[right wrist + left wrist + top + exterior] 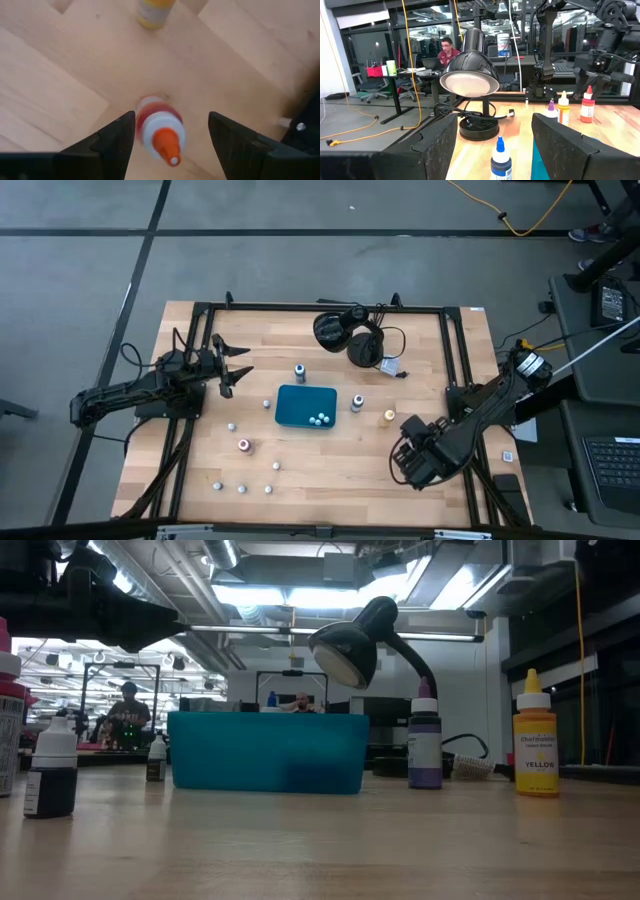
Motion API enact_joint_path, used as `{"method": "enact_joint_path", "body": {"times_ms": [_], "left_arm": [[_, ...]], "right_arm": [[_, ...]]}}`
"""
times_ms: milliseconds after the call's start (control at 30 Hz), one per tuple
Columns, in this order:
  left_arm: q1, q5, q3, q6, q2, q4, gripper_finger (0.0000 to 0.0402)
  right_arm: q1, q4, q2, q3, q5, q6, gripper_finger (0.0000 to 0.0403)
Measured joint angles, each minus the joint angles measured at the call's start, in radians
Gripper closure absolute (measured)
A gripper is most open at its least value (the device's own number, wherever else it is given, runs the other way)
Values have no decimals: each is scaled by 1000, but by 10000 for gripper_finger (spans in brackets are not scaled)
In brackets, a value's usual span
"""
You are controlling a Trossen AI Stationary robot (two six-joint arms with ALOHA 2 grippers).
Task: Pick & Place food coloring
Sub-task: Put the large orange food coloring bottle into the blue bin
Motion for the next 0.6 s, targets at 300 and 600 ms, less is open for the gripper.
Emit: {"method": "enact_joint_path", "body": {"times_ms": [300,600], "left_arm": [[0,0,0,0,0,0,150],[0,0,0,0,0,0,150]], "right_arm": [[1,33,0,-4,-32,1,188],[13,53,0,-4,-36,-4,281]]}}
